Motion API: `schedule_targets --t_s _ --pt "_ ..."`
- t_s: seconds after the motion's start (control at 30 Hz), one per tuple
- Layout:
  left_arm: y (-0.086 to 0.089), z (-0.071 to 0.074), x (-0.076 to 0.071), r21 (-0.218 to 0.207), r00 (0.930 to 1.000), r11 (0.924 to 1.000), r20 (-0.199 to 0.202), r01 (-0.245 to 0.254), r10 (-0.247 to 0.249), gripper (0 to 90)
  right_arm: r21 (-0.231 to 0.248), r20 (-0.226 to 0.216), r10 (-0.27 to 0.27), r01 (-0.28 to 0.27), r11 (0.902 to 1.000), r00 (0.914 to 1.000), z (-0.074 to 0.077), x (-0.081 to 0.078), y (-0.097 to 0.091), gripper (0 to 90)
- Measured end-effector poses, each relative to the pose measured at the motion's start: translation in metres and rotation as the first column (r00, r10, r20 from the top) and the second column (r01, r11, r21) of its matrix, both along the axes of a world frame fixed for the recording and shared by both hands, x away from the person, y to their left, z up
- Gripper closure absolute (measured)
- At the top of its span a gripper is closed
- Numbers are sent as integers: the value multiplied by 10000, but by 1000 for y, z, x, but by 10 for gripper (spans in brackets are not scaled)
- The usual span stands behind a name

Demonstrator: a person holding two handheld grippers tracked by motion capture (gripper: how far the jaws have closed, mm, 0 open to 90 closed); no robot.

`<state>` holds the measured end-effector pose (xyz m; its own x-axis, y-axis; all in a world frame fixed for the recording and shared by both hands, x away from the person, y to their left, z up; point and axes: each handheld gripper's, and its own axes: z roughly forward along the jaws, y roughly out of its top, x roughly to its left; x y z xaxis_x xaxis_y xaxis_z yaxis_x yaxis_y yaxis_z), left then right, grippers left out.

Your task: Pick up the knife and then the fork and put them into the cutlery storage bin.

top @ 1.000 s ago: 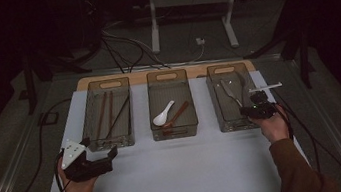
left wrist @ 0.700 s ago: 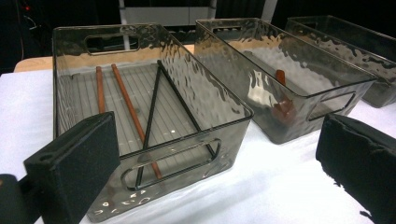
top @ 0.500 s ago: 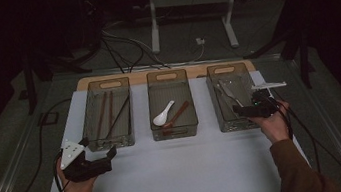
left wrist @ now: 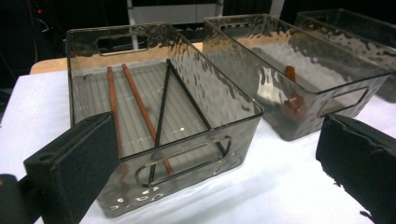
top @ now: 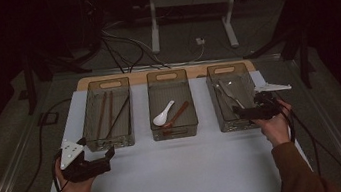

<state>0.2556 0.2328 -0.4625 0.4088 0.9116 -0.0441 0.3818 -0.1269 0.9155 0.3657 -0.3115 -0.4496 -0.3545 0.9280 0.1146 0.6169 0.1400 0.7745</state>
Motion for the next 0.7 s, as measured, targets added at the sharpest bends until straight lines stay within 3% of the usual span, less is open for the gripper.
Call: schedule_targets --t_s 0.37,0.5,0.7 --pt "3 4 -3 283 9997 9994 100 -209 206 6 133 733 298 -309 9994 9969 4 -27 0 0" --pt "4 5 -4 293 9996 9992 156 -260 255 6 121 1106 481 -498 9987 9927 2 -41 0 0" --pt "7 7 -7 290 9992 9992 290 -279 271 6 556 1694 534 -636 9964 9841 -2 -60 -7 0"
